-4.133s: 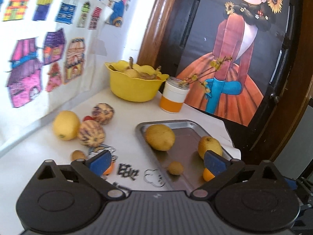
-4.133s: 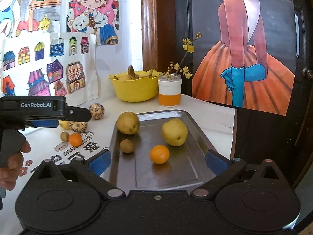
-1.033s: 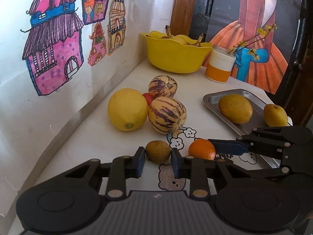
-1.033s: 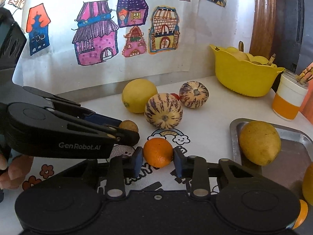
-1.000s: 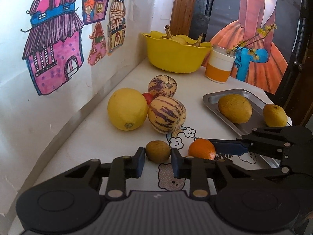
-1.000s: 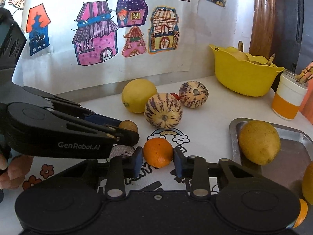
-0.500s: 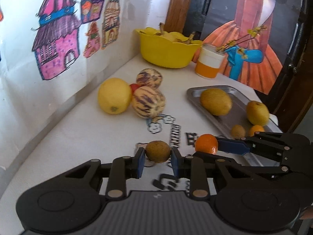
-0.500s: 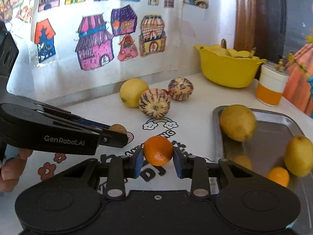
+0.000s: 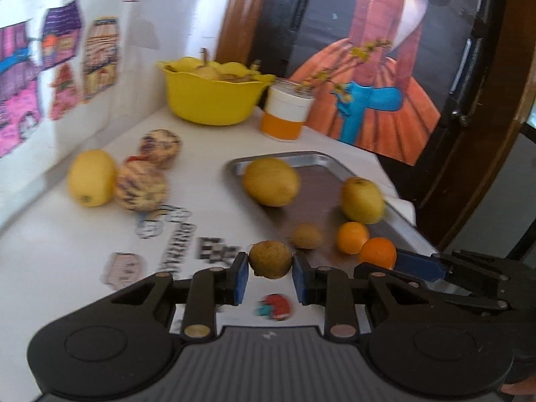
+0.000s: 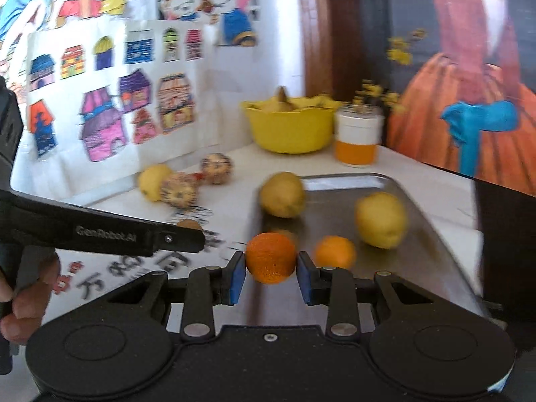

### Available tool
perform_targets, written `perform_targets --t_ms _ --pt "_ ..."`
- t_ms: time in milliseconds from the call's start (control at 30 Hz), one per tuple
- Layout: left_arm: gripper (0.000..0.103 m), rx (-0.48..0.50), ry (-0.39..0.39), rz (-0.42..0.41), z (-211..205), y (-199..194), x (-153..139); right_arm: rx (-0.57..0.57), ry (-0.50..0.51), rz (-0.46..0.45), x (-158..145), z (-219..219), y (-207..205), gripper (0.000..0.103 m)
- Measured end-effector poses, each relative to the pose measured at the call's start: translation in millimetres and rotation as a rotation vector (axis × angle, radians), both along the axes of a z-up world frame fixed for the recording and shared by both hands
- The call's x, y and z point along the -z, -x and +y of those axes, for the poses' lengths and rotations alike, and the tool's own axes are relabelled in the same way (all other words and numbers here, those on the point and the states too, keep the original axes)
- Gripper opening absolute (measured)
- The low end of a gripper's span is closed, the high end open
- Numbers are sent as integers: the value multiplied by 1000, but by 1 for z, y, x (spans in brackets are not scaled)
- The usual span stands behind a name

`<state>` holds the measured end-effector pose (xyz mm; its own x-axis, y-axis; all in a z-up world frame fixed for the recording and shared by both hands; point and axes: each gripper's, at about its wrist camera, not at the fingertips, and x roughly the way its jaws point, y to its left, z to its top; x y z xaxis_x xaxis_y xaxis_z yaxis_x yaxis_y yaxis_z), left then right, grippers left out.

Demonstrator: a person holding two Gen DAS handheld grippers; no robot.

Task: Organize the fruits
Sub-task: 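Lower the kiwi onto the tray with the left gripper while the right gripper lowers the orange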

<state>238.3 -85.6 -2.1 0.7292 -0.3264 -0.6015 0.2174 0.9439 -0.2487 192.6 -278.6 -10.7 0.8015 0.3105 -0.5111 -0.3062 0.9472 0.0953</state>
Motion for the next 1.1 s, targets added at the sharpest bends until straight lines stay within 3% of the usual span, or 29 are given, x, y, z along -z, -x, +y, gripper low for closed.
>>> perform_targets --t_ms 400,667,967,1000,1100 --pt "31 67 -18 22 -66 -7 16 53 1 24 23 -44 9 35" --pt "31 55 -64 32 -75 -10 20 33 0 45 30 -43 7 35" --pt "31 53 -53 48 -74 -14 22 35 4 55 31 -42 7 36" --pt "32 50 -45 49 -73 -13 22 38 5 53 31 -42 7 39" --pt "46 41 -13 31 -68 -9 17 47 -2 48 29 -43 10 50"
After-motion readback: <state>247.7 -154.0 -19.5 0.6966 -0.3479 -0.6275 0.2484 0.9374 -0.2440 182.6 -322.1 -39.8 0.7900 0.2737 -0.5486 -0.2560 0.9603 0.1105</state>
